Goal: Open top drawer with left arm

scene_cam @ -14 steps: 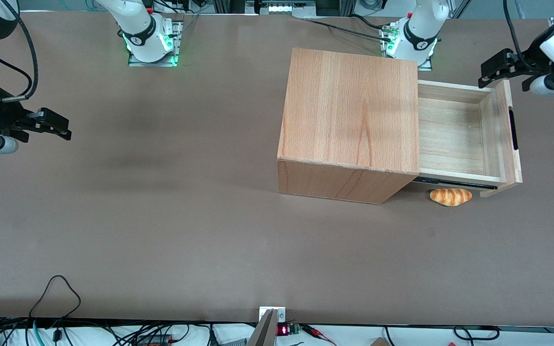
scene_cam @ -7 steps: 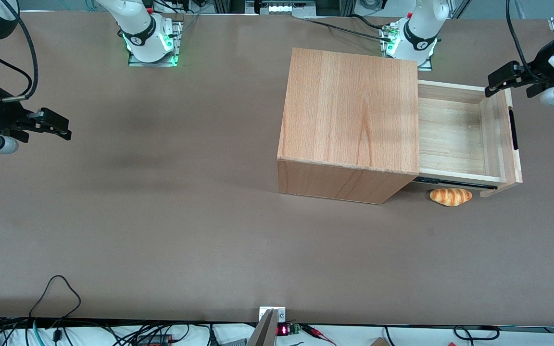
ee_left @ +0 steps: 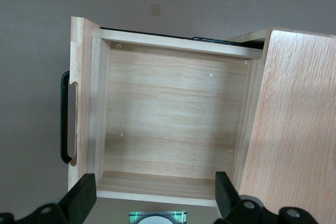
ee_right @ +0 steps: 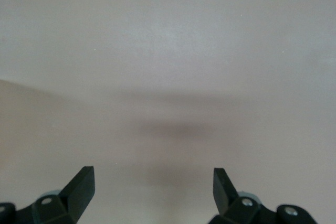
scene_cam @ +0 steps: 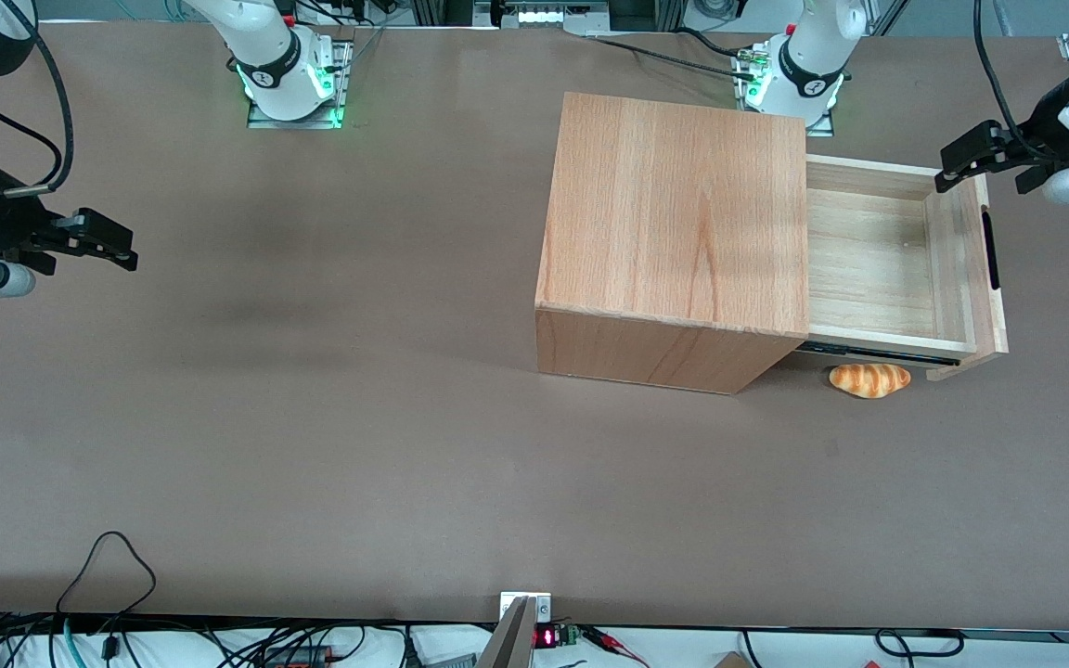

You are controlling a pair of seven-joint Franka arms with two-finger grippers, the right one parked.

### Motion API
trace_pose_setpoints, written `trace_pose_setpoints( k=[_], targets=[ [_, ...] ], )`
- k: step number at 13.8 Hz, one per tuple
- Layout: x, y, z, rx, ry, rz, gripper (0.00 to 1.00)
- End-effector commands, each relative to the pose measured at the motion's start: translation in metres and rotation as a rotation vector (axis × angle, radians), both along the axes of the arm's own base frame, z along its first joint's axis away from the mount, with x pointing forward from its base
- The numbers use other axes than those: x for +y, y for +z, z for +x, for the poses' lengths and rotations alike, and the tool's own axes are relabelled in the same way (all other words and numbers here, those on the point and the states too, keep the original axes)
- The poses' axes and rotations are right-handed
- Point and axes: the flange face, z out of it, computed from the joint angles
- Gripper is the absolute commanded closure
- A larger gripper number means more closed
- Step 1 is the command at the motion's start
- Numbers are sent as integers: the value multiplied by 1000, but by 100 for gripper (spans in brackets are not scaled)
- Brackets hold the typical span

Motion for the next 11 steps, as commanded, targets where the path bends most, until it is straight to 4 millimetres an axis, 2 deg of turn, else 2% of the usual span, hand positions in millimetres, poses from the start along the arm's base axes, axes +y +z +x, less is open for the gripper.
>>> trace_pose_setpoints(
  k=[1, 3, 6, 10, 11],
  targets=[
    [5, 4, -6, -12, -6, 24, 0],
    [6, 1, -5, -7, -5, 23, 0],
    [8, -15, 5, 20, -5, 15, 0],
    [8, -22, 4, 34, -7, 20, 0],
    [7, -29, 3, 43, -8, 20, 0]
  ],
)
